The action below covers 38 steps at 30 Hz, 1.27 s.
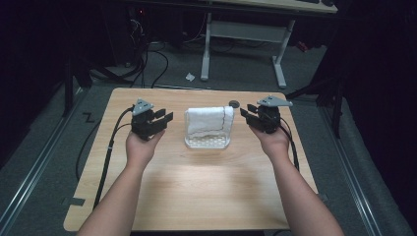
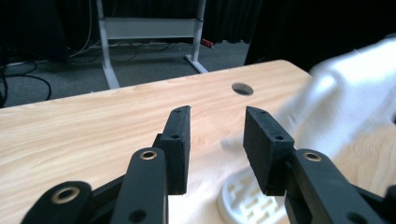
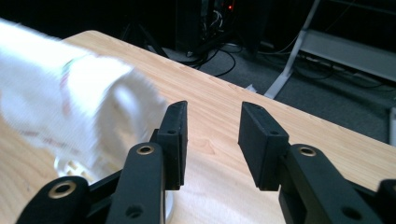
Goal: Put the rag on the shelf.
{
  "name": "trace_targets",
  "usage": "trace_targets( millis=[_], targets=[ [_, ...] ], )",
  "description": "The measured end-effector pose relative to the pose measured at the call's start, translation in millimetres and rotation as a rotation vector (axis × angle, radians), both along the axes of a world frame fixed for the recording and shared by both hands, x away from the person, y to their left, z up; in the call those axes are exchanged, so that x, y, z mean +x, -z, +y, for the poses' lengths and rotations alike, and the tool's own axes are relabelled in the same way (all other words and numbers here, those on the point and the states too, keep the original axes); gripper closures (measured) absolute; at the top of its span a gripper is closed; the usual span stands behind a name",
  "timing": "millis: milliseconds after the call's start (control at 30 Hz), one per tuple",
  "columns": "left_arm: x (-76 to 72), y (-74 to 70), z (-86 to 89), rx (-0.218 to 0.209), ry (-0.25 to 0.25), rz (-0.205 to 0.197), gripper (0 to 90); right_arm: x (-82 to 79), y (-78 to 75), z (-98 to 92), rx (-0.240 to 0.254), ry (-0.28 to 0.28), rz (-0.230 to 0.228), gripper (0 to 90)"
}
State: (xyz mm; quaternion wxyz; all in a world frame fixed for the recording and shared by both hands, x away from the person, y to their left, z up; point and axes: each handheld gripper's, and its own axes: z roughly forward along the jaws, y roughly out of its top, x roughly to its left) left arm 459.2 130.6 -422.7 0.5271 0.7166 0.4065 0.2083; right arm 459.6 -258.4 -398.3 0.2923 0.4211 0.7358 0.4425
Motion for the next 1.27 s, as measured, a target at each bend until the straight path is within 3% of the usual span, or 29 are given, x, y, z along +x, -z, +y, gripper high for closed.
trace_targets(
  millis=[167, 233, 367, 400, 433, 500, 567, 633, 667, 733, 867, 933, 967, 1000, 1067, 1133, 1267],
  targets=[
    [-30.2, 6.8, 14.2, 0.013, 0.012, -0.017, 60.1, -26.1, 4.6, -0.5, -0.027, -0.005, -0.008, 58.1],
    [-41.7, 10.7, 19.9, 0.014, 0.016, -0.009, 59.5, -37.4, 7.8, -0.3, -0.036, -0.005, -0.033, 57.6],
    [-58.9, 18.0, 28.4, 0.014, 0.018, -0.006, 58.7, -55.6, 15.4, 1.6, -0.048, -0.016, -0.019, 55.1],
    [-70.0, 24.2, 32.5, 0.018, 0.022, 0.005, 58.6, -60.3, 18.4, 2.8, -0.056, -0.021, -0.013, 54.7],
    [-70.0, 24.2, 32.5, 0.018, 0.022, 0.005, 58.4, -64.1, 20.9, 3.6, -0.054, -0.024, -0.02, 54.7],
    [-87.1, 35.4, 36.6, 0.036, 0.034, 0.023, 57.9, -73.2, 27.0, 5.5, -0.06, -0.022, -0.024, 53.8],
    [-97.2, 45.0, 36.2, 0.043, 0.048, 0.053, 57.3, -80.2, 33.6, 8.1, -0.069, -0.029, 0.008, 52.0],
    [-102.1, 49.7, 34.6, 0.053, 0.055, 0.067, 56.8, -85.3, 38.2, 9.1, -0.065, -0.029, 0.003, 52.0],
    [-113.0, 59.6, 29.9, 0.085, 0.068, 0.087, 56.5, -94.0, 49.2, 12.1, -0.04, -0.044, 0.034, 50.3],
    [-120.2, 68.3, 26.0, 0.103, 0.089, 0.101, 55.6, -100.9, 59.2, 16.2, -0.031, -0.053, 0.065, 48.9],
    [-136.3, 98.2, 22.4, 0.157, 0.11, 0.092, 53.7, -118.6, 88.1, 24.3, -0.022, -0.056, 0.119, 46.4],
    [-136.2, 104.0, 18.1, 0.191, 0.141, 0.15, 54.5, -132.8, 109.9, 23.8, -0.007, -0.039, 0.113, 50.3],
    [-136.8, 102.8, 16.7, 0.197, 0.154, 0.141, 53.4, -137.9, 118.2, 22.9, -0.014, -0.044, 0.127, 52.1],
    [-136.8, 102.8, 16.7, 0.197, 0.154, 0.141, 53.2, -137.9, 118.2, 22.9, -0.014, -0.044, 0.127, 52.1],
    [-135.6, 99.4, 17.1, 0.15, 0.15, 0.137, 53.2, -136.8, 112.5, 20.5, -0.039, -0.052, 0.1, 47.4],
    [-133.6, 100.2, 17.3, 0.142, 0.155, 0.146, 52.9, -132.5, 114.7, 16.7, -0.008, -0.028, 0.127, 47.7],
    [-133.9, 100.3, 17.9, 0.169, 0.147, 0.136, 52.4, -129.8, 119.3, 16.4, -0.018, -0.028, 0.149, 47.6]
  ],
)
